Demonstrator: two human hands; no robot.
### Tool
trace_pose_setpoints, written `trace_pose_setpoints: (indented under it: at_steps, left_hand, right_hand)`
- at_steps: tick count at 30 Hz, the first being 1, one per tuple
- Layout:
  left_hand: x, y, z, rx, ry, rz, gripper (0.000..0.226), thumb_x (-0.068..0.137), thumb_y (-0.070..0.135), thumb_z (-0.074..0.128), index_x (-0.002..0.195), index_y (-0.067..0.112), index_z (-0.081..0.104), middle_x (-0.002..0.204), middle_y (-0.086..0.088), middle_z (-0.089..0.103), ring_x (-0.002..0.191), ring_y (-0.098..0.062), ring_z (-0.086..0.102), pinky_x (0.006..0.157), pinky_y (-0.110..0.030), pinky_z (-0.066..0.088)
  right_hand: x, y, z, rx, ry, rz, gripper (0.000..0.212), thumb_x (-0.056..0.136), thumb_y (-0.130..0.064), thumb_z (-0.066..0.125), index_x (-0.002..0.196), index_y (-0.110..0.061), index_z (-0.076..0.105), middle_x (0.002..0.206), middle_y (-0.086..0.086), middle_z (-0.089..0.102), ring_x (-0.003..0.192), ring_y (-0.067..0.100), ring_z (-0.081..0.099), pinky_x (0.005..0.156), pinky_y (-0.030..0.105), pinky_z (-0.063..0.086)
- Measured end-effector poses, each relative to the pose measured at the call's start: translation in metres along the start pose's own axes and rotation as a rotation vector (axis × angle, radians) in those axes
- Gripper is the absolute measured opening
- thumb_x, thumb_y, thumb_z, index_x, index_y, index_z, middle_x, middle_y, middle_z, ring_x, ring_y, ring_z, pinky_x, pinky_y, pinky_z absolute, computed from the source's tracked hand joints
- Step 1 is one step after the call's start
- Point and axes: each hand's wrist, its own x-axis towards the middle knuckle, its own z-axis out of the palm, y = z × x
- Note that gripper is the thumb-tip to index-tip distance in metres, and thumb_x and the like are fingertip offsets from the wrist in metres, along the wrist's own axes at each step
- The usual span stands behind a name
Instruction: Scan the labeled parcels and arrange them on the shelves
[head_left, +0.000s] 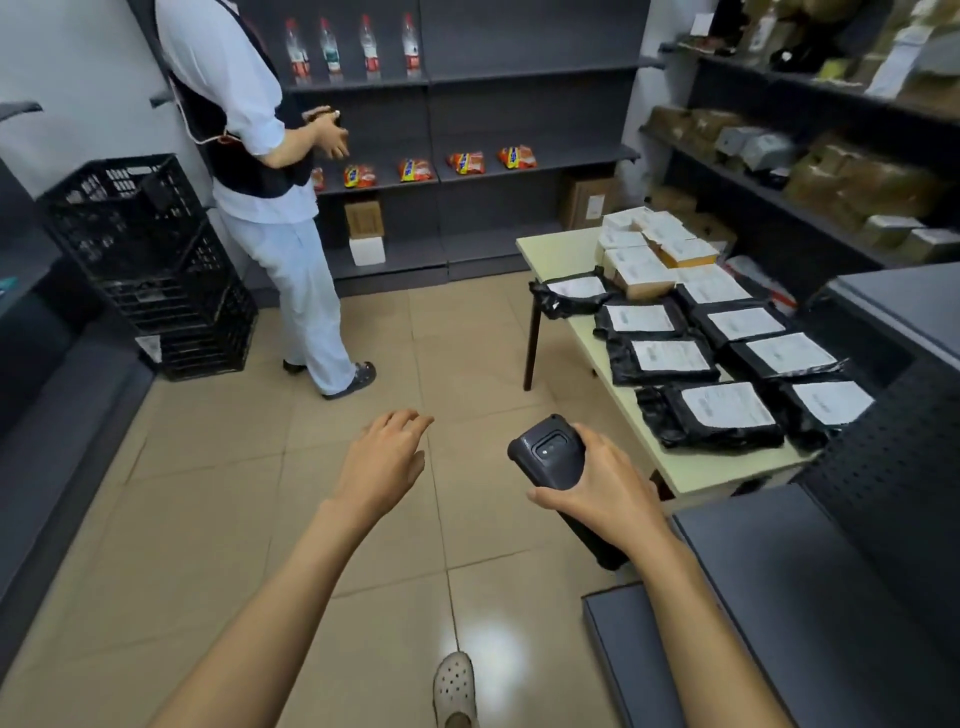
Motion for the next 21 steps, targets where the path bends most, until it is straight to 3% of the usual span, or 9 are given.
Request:
trace_pose_setpoints:
  at_steps: [3, 6, 12, 16, 21]
  left_hand:
    - [0.098, -0.039, 0.000, -0.009, -0.011, 0.053, 0.048, 0.094, 0.024, 0.058, 0.141, 0.021, 0.047, 0.139, 0.001, 0.050, 0.127, -0.025, 0.046, 0.089, -0.039, 0.048]
    - [0.192, -0.054, 0.005, -0.010, -0.037, 0.127, 0.048, 0.094, 0.029, 0.060, 0.140, 0.018, 0.049, 0.137, -0.002, 0.054, 0.121, -0.028, 0.051, 0.089, -0.041, 0.049]
    - [0.326, -0.038, 0.051, -0.052, -0.164, 0.247, 0.049, 0.094, 0.031, 0.058, 0.141, 0.019, 0.047, 0.136, -0.001, 0.053, 0.124, -0.026, 0.048, 0.094, -0.040, 0.046]
    - [0.421, -0.024, 0.079, -0.068, -0.212, 0.310, 0.049, 0.093, 0.026, 0.059, 0.140, 0.017, 0.048, 0.139, -0.002, 0.050, 0.123, -0.028, 0.049, 0.094, -0.041, 0.046]
    - [0.555, 0.003, 0.091, -0.068, -0.228, 0.380, 0.050, 0.096, 0.032, 0.056, 0.143, 0.023, 0.043, 0.141, 0.004, 0.046, 0.127, -0.023, 0.045, 0.093, -0.039, 0.047]
  right_hand:
    - [0.081, -0.020, -0.007, 0.019, 0.032, 0.038, 0.089, 0.053, -0.069, 0.069, 0.132, -0.034, 0.045, 0.121, -0.008, 0.056, 0.109, 0.021, 0.059, 0.091, 0.045, 0.051]
    - [0.146, -0.025, -0.017, 0.031, 0.072, 0.122, 0.087, 0.057, -0.067, 0.072, 0.132, -0.034, 0.045, 0.121, -0.009, 0.056, 0.109, 0.020, 0.059, 0.090, 0.042, 0.051]
    - [0.254, -0.004, -0.023, 0.006, 0.066, 0.279, 0.077, 0.064, -0.060, 0.079, 0.129, -0.032, 0.049, 0.116, -0.007, 0.056, 0.101, 0.017, 0.058, 0.074, 0.032, 0.042]
    - [0.340, 0.021, -0.033, -0.004, 0.065, 0.339, 0.085, 0.059, -0.067, 0.074, 0.131, -0.032, 0.047, 0.116, -0.007, 0.056, 0.101, 0.018, 0.060, 0.080, 0.038, 0.053]
    - [0.462, 0.047, -0.080, 0.032, 0.129, 0.366, 0.095, 0.070, -0.060, 0.079, 0.147, -0.024, 0.038, 0.134, -0.004, 0.053, 0.117, 0.021, 0.057, 0.086, 0.037, 0.050]
